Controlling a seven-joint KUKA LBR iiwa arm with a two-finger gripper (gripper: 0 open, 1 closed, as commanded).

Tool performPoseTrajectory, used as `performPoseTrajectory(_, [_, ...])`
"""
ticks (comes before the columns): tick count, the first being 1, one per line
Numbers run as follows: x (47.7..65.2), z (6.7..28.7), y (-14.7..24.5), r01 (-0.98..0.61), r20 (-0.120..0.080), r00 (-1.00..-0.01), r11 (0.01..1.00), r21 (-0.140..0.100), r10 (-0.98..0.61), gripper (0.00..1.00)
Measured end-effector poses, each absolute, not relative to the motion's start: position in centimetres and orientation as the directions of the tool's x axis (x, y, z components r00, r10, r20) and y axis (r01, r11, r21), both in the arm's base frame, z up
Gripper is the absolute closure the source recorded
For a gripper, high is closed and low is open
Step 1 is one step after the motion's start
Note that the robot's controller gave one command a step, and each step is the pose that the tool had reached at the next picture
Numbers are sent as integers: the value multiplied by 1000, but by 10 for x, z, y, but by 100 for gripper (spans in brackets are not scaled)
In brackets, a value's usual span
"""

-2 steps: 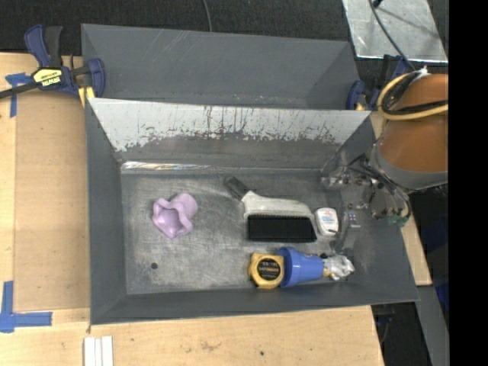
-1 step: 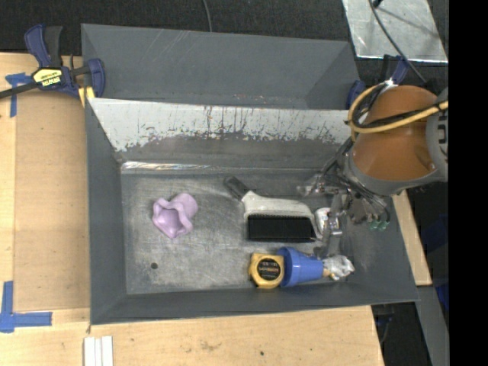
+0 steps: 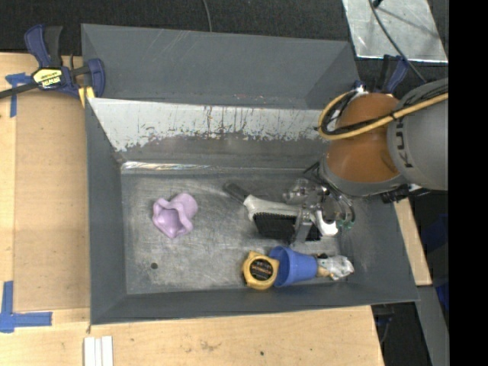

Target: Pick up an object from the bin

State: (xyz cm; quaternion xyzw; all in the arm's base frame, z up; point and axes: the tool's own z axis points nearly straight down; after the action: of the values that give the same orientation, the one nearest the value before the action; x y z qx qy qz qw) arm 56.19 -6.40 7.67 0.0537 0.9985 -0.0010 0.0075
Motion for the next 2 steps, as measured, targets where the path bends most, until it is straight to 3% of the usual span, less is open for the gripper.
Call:
performPoseTrajectory(1, [562, 77, -64, 106, -15, -994, 994, -2, 106, 100])
performPoseTrajectory(2, [563, 125, -58, 112, 4, -994, 994, 0, 112, 100])
